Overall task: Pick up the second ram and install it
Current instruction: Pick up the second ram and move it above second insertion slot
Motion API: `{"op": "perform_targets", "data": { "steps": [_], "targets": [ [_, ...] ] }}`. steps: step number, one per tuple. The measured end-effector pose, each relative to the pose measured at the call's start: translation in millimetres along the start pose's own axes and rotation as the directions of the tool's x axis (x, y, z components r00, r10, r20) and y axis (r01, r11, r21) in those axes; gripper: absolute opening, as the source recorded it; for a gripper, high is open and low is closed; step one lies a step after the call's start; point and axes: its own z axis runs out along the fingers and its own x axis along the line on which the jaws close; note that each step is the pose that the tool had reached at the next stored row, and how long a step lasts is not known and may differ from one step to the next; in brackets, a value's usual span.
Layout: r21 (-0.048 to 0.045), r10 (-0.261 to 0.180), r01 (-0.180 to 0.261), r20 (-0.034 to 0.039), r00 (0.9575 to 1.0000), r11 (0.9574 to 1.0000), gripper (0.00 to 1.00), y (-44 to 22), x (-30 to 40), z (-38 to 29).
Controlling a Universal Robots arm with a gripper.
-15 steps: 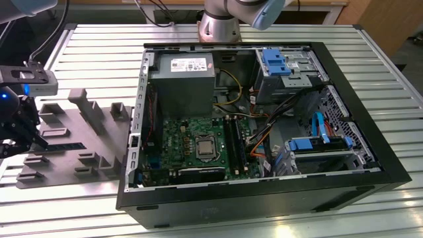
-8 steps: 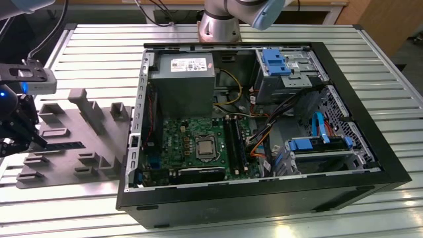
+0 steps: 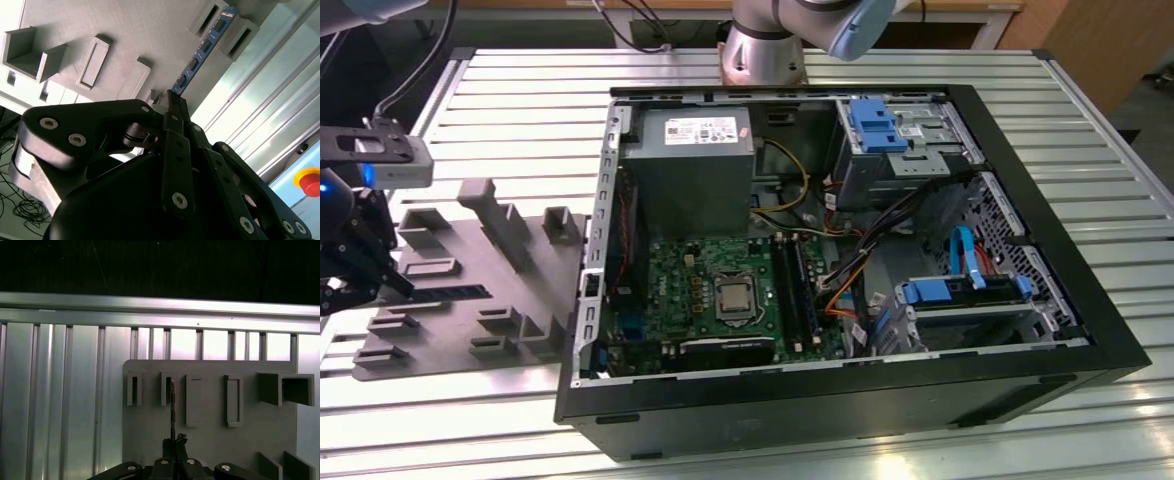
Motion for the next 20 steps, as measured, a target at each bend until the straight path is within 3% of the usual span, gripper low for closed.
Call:
{"op": "perform_targets", "data": {
  "steps": [20],
  "targets": [
    [0.0006,0.000,0.000,0.0004,1.0000,1.0000,0.11,0.1,-0.3,-7.2]
  ]
}}
